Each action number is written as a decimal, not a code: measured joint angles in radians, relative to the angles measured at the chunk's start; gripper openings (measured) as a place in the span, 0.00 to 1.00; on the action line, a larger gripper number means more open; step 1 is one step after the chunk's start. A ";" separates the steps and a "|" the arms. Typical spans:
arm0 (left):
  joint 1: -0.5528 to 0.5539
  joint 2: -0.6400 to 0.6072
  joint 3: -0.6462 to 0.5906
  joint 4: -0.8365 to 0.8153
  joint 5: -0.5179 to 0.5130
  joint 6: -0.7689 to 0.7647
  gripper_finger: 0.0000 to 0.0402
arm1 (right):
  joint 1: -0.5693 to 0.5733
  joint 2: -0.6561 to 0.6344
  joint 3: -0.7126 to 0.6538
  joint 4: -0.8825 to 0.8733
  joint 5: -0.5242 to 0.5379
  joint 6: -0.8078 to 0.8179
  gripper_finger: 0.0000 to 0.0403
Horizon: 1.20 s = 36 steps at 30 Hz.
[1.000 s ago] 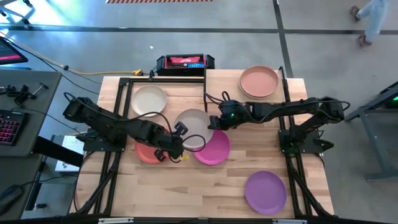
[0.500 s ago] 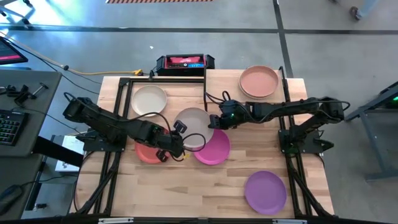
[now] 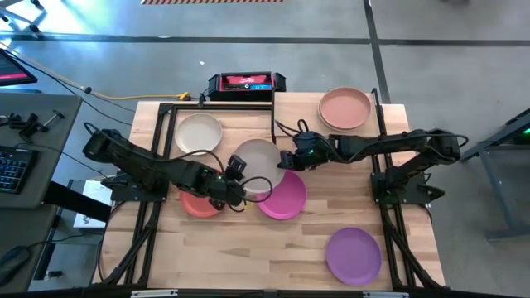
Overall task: Place and stack plates onto a shelf
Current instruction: Stack the light brown plate on top of the brown plate on the shelf
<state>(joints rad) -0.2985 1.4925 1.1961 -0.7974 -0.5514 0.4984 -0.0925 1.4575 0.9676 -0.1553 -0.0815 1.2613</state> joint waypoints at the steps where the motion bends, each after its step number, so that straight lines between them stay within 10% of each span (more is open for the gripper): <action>1: 0.000 -0.007 0.000 0.002 -0.005 -0.002 0.34 | 0.000 -0.011 0.000 -0.009 -0.001 -0.002 0.00; 18: 0.004 -0.256 0.002 0.006 -0.139 -0.184 0.34 | -0.070 -0.318 0.000 -0.276 0.109 -0.048 0.00; 36: 0.004 -0.399 0.001 -0.004 -0.179 -0.331 0.34 | -0.407 -0.748 0.000 -0.658 0.268 -0.041 0.00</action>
<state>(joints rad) -0.2947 1.0930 1.1973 -0.8011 -0.7307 0.1673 -0.4995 0.7099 0.9676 -0.8128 0.1861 1.2206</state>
